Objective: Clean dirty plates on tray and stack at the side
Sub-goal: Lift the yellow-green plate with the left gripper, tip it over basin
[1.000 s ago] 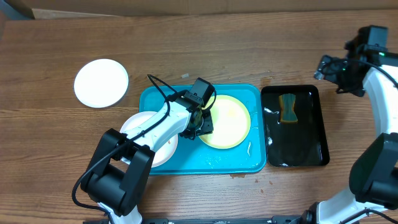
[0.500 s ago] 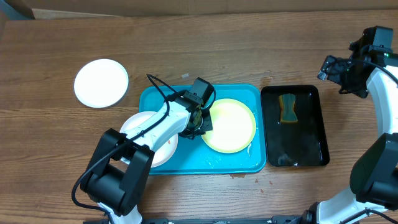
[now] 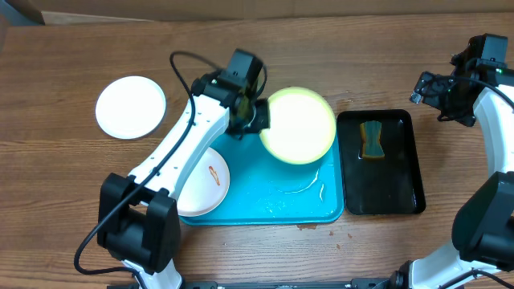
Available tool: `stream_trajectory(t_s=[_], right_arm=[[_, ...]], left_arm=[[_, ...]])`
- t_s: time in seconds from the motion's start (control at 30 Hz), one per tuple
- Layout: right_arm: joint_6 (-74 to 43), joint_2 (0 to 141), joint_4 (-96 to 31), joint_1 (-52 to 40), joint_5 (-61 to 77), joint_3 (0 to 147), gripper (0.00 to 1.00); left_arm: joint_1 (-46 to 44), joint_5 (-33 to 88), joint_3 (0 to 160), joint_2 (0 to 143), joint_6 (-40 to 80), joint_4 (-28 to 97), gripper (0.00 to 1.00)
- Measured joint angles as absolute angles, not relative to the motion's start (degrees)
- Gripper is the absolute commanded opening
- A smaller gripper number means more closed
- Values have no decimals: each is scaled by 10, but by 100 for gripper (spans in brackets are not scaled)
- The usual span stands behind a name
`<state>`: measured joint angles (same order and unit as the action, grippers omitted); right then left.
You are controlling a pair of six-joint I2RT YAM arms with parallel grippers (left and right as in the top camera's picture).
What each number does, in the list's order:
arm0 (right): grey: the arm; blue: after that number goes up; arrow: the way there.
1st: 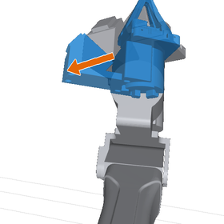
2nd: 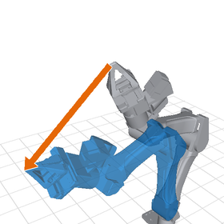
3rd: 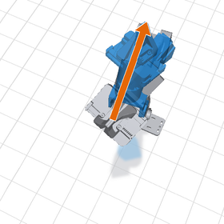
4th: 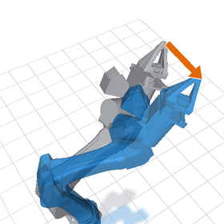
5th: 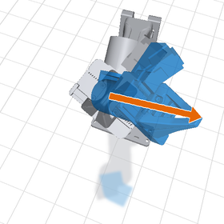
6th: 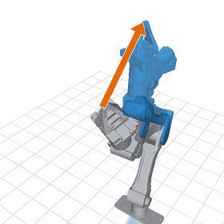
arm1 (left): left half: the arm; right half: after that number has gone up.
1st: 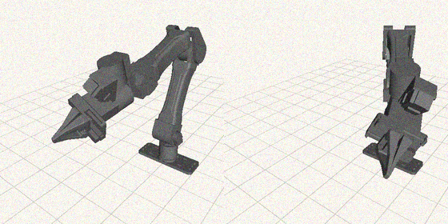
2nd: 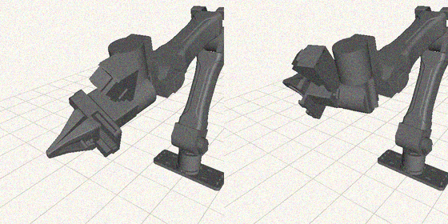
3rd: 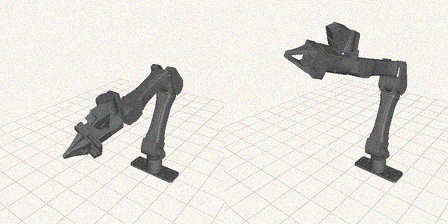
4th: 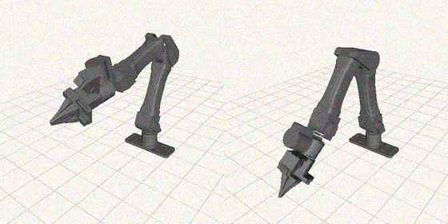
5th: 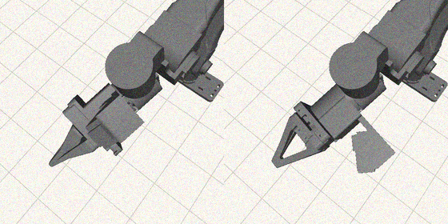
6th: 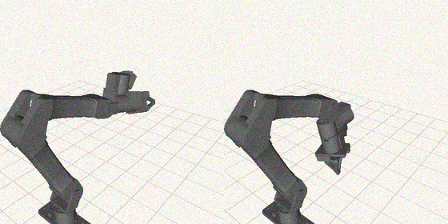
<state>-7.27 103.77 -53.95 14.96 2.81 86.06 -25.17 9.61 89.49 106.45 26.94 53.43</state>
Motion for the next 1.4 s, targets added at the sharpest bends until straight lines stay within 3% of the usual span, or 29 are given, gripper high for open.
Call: stream_trajectory(t_s=[0.33,0.93,1.4], right_arm=[[-73,1038,-540,150,28,861,100],[-73,1038,-540,150,28,861,100],[-73,1038,-540,150,28,861,100]], left_arm=[[-391,-36,939,1064,259,462,4],[-667,-467,939,1064,126,376,4],[-708,-635,939,1064,-1,261,4]])
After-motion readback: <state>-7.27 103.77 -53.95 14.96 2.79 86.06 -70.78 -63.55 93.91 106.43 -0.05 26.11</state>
